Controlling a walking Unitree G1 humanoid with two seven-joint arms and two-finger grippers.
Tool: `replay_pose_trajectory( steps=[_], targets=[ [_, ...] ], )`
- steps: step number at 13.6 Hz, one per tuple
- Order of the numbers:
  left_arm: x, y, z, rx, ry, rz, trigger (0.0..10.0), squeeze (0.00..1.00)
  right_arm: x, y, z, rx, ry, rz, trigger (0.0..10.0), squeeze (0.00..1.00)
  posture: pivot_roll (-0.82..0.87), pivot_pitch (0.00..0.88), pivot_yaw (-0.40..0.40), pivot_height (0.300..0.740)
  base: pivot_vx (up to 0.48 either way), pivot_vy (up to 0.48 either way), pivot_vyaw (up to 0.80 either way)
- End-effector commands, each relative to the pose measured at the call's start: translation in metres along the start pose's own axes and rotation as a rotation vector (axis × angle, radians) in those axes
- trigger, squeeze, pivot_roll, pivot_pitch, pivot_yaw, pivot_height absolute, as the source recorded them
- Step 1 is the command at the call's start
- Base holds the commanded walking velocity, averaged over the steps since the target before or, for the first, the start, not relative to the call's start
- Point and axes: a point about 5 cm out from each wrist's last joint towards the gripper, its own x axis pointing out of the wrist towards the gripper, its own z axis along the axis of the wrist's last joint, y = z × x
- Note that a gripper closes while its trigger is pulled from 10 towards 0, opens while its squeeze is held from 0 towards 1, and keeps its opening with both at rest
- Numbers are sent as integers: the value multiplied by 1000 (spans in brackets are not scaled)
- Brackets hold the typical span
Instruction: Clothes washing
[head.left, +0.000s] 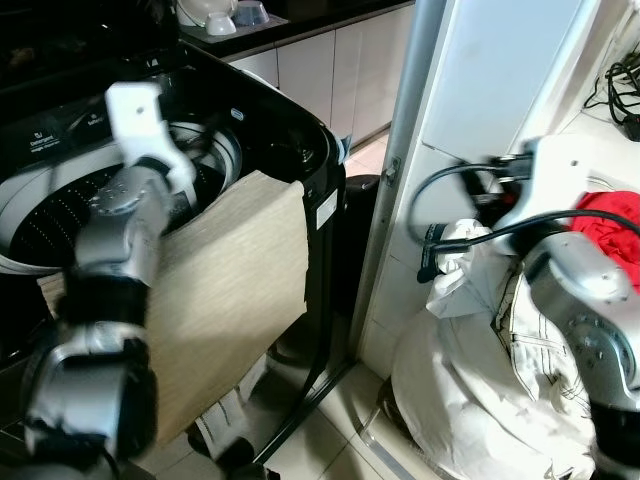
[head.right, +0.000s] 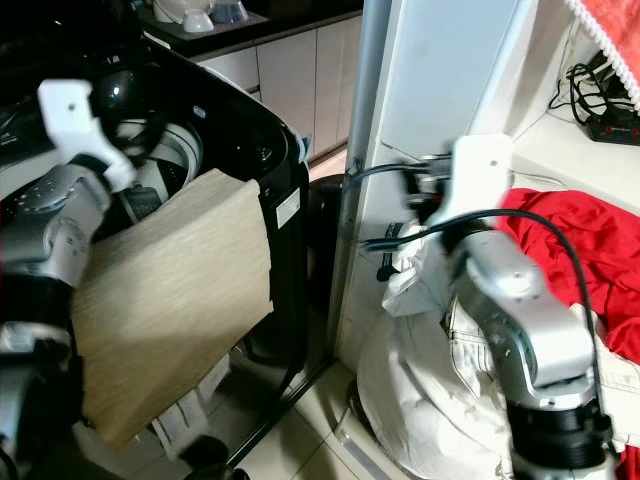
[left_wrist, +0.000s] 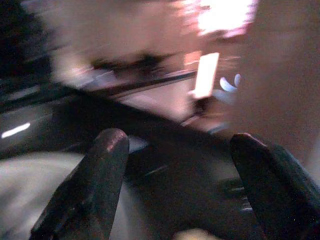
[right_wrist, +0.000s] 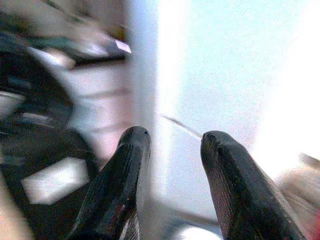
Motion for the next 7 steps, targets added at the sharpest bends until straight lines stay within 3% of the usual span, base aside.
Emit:
replay_pose_trajectory(
  steps=[1,2,3,4,6,7],
  targets=[
    [-1,-24,6,43,-36,-177,10000,0,2,-17,-5,-2,46,-97,10000,1000,-171,0,55,740,0,0,0],
    [-6,-45,3,109,-32,-306,10000,0,4,-28,-12,1,92,-134,10000,1000,-169,0,54,740,0,0,0],
    [-9,-60,1,121,-32,-385,10000,0,3,-34,-15,-12,122,-165,10000,1000,-167,0,53,740,0,0,0],
    [-23,-96,-1,122,-56,-576,10000,0,0,-51,-20,-47,180,-230,10000,1000,-168,0,50,740,0,0,0],
    [-35,-121,-5,98,-66,-682,10000,0,-4,-68,-22,-65,195,-303,10000,1000,-171,0,53,740,0,0,0],
    [-39,-130,-9,94,-76,-682,10000,0,-8,-77,-23,-69,201,-352,10000,1000,-174,0,58,740,0,0,0]
  ],
)
